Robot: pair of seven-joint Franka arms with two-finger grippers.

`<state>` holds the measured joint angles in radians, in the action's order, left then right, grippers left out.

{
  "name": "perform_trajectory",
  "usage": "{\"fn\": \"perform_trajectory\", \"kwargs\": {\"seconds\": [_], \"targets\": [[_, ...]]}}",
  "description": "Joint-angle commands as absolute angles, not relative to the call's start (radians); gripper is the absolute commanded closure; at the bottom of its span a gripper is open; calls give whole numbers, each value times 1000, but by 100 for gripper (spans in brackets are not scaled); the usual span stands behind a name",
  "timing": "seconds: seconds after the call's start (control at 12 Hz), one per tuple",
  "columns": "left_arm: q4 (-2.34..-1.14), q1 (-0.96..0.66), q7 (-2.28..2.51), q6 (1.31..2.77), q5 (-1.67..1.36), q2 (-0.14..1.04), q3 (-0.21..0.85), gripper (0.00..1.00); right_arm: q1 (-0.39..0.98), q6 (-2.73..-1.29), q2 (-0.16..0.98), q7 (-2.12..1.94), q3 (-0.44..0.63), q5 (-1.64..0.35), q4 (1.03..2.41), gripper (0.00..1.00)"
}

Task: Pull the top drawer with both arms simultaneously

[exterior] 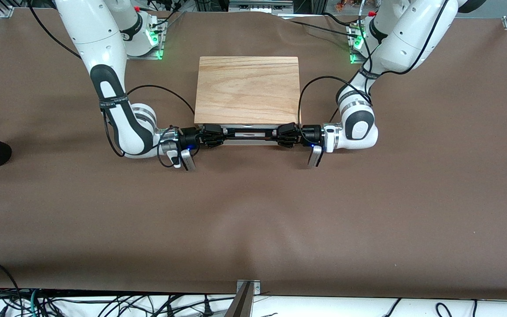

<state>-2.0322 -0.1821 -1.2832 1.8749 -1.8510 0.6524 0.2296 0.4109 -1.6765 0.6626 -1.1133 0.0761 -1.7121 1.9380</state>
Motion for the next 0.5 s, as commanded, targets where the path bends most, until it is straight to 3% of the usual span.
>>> {"fn": "perform_trajectory", "kwargs": {"seconds": [0.0,0.42], "targets": [[-2029,-209,-1301,1968,-1852,709,241,100,385,-1684,670,-1155,78,-1717,1948,82],[-2016,-209,-1293,1970,-1852,713,241,100,370,-1687,684,-1155,78,-1717,1947,78]]}}
